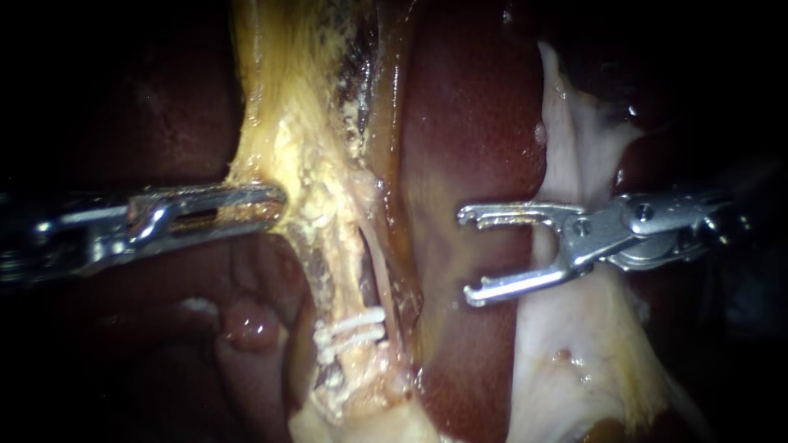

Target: Going back second clip left tube

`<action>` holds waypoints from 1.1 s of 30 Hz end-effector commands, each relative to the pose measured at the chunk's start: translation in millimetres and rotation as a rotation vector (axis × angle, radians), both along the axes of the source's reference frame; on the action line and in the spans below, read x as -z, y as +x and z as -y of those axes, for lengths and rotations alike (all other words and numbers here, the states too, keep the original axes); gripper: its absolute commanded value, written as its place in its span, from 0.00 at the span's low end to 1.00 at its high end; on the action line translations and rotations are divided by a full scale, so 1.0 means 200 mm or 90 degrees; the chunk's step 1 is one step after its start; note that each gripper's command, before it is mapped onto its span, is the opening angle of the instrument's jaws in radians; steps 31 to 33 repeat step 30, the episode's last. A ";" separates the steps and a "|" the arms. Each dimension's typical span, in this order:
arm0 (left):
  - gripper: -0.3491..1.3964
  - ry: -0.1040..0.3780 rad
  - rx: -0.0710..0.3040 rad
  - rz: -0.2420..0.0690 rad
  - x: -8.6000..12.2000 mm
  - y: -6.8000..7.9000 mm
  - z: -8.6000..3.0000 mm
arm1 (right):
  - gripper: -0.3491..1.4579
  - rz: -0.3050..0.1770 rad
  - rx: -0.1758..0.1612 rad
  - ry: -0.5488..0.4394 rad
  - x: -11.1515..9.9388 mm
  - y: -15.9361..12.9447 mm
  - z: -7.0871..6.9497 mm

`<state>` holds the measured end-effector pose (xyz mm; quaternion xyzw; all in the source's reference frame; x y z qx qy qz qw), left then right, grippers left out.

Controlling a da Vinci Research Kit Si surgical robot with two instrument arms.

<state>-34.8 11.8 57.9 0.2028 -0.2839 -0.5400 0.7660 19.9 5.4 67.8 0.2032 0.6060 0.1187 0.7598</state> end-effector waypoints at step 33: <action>0.00 0.015 -0.019 -0.001 -0.041 -0.022 0.004 | 0.52 -0.002 0.005 -0.027 -0.002 0.001 0.001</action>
